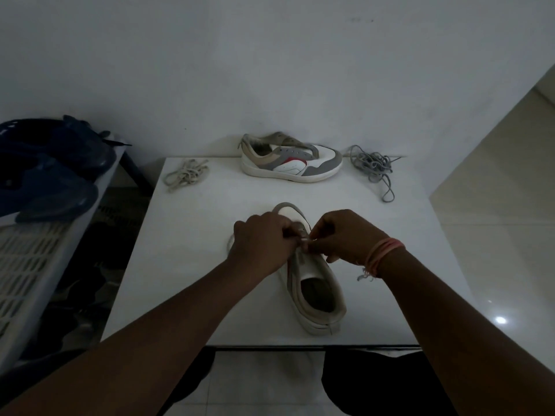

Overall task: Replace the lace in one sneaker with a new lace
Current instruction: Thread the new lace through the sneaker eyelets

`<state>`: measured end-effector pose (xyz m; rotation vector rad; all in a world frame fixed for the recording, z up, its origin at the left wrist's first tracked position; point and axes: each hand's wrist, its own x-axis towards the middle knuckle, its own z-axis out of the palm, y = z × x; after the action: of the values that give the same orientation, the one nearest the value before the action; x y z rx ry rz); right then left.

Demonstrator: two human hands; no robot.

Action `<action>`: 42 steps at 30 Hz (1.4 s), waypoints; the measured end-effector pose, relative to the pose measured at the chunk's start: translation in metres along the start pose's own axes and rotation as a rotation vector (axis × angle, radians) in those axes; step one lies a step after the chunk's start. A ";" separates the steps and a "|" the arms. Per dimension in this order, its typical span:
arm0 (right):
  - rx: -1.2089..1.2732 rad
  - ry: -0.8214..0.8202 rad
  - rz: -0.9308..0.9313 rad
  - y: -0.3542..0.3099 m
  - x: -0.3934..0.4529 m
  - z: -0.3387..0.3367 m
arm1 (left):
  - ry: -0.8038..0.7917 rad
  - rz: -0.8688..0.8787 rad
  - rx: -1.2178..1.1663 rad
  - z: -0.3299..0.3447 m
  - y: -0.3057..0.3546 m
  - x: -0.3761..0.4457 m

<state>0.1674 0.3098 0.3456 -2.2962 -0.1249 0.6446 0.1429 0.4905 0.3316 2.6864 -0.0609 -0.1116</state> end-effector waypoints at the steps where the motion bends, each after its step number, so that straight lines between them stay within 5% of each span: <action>1: -0.043 0.006 -0.012 0.000 -0.001 0.002 | -0.010 -0.002 0.001 0.003 0.000 -0.003; 10: 0.159 0.005 0.174 0.000 0.002 -0.004 | 0.005 -0.115 -0.113 0.013 0.008 -0.005; 22: 0.202 -0.085 0.130 0.002 0.004 -0.002 | 0.095 -0.160 -0.131 0.028 0.008 -0.006; 27: 0.251 -0.107 0.140 0.002 0.006 0.000 | -0.064 -0.217 -0.363 0.024 -0.001 0.001; 30: 0.245 -0.096 0.156 0.003 0.007 0.004 | -0.022 -0.231 -0.335 0.028 0.004 -0.004; 38: 0.278 0.119 0.214 0.001 0.008 0.021 | 0.034 -0.287 -0.148 0.026 0.007 -0.008; 40: 0.366 0.184 0.304 0.004 0.011 0.012 | -0.072 -0.299 -0.022 0.014 0.008 -0.006; 42: 0.351 0.437 0.296 0.012 0.014 -0.010 | -0.259 -0.298 -0.114 0.003 0.004 -0.007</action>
<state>0.1838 0.2990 0.3378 -2.0684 0.5033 0.2644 0.1353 0.4861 0.3316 2.5346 0.2591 -0.5379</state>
